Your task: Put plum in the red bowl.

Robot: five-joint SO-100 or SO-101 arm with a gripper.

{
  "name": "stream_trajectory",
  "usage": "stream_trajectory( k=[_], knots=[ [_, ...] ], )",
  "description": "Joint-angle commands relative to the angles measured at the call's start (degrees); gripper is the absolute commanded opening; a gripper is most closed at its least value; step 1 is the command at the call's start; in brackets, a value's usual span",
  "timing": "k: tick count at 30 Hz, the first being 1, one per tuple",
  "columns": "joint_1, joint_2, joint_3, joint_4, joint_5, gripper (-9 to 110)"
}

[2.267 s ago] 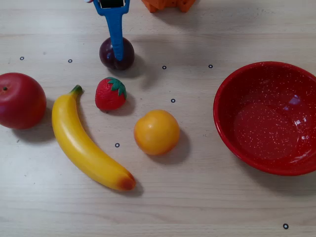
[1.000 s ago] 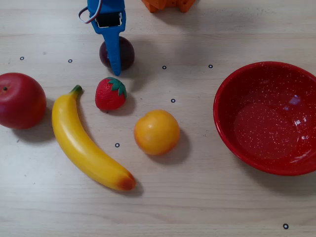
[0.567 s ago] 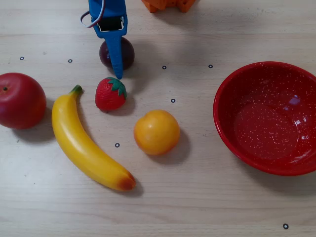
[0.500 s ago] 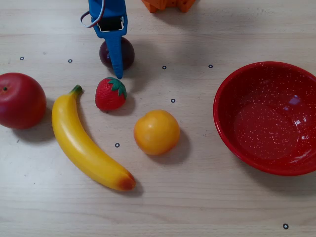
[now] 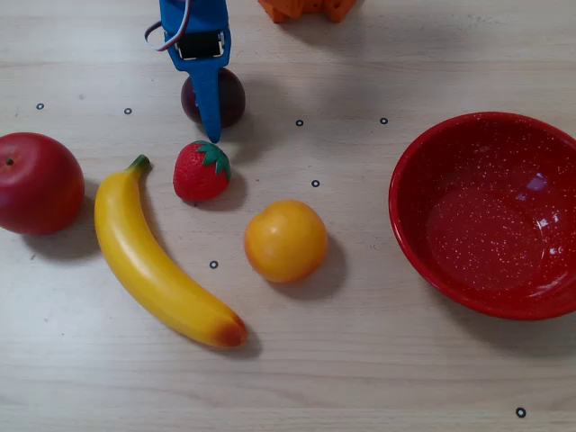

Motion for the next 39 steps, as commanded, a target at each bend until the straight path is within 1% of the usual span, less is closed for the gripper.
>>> stream_trajectory(
  k=[1,9,17,28,36,38,39],
  knots=[
    [0.6,0.9,-1.7,-0.4,-1.1,39],
    [0.2,0.9,-1.6,-0.3,0.3,36],
    [0.1,0.9,-1.6,-0.4,0.4,29],
    [-0.2,1.1,-1.6,-0.4,1.0,25],
    [-0.3,1.5,-1.6,-0.2,1.4,10],
    [-0.4,1.7,-1.7,-0.2,1.5,0],
    [-0.4,1.8,-1.7,-0.1,1.5,0]
  ],
)
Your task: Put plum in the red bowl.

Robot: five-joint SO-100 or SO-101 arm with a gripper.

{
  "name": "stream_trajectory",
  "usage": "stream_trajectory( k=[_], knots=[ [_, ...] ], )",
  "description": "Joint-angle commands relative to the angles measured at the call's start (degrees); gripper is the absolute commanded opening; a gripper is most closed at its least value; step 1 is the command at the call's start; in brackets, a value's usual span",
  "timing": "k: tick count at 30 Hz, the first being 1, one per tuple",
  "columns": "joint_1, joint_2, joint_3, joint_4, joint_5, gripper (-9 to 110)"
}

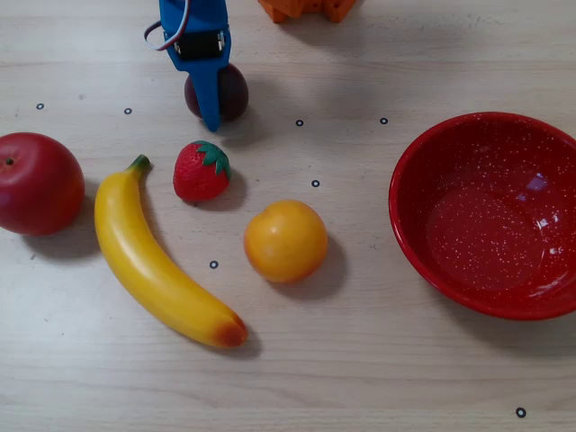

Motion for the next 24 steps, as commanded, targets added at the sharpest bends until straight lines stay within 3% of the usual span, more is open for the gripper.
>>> stream_trajectory(
  k=[1,5,13,24],
  knots=[
    [-0.4,2.0,-1.8,0.2,1.5,0],
    [-0.6,3.3,-4.1,3.6,1.3,0],
    [3.4,6.4,-20.9,22.9,-5.0,0],
    [19.6,6.0,-45.5,38.0,-22.1,0]
  ],
)
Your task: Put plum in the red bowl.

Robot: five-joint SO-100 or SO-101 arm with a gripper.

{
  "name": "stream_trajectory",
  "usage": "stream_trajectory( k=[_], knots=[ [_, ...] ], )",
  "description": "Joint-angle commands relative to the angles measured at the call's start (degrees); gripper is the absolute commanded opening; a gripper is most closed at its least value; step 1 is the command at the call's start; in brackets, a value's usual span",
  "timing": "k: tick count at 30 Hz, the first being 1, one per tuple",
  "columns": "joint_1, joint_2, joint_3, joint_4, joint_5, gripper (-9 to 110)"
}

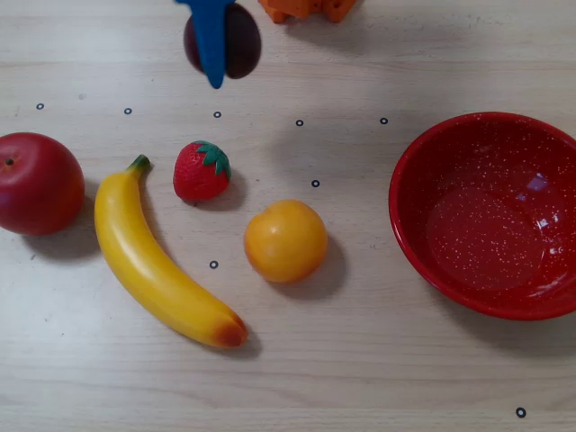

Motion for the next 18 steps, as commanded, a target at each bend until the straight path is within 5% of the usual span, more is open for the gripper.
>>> stream_trajectory(
  k=[1,9,18],
  knots=[
    [6.3,3.6,-8.6,1.6,-5.7,0],
    [24.5,2.4,-17.1,-4.4,-17.6,0],
    [40.7,-0.5,-21.5,-14.3,-20.0,0]
  ],
)
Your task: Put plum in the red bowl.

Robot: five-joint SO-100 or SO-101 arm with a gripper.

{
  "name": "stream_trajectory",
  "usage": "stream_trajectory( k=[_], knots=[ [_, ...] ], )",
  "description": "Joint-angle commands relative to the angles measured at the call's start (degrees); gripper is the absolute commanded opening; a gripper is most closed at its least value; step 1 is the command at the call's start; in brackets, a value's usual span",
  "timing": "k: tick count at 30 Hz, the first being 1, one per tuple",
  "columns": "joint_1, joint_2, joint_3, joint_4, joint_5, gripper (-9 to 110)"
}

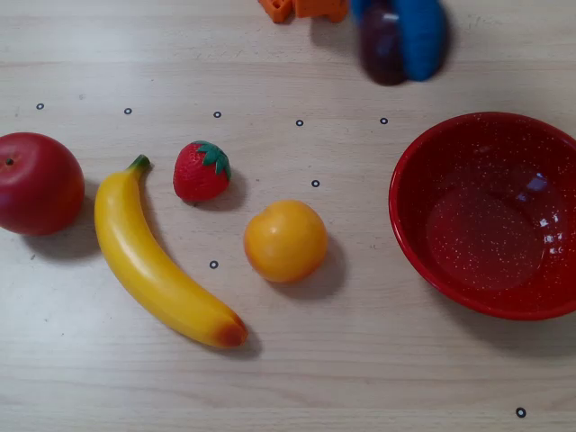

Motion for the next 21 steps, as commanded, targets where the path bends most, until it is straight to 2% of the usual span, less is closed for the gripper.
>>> stream_trajectory(
  k=[1,11,21],
  knots=[
    [4.7,0.9,-6.2,-4.1,-1.4,0],
    [14.0,-8.8,-5.9,-12.0,0.1,0],
    [14.2,-18.2,-0.9,-22.7,5.8,0]
  ],
)
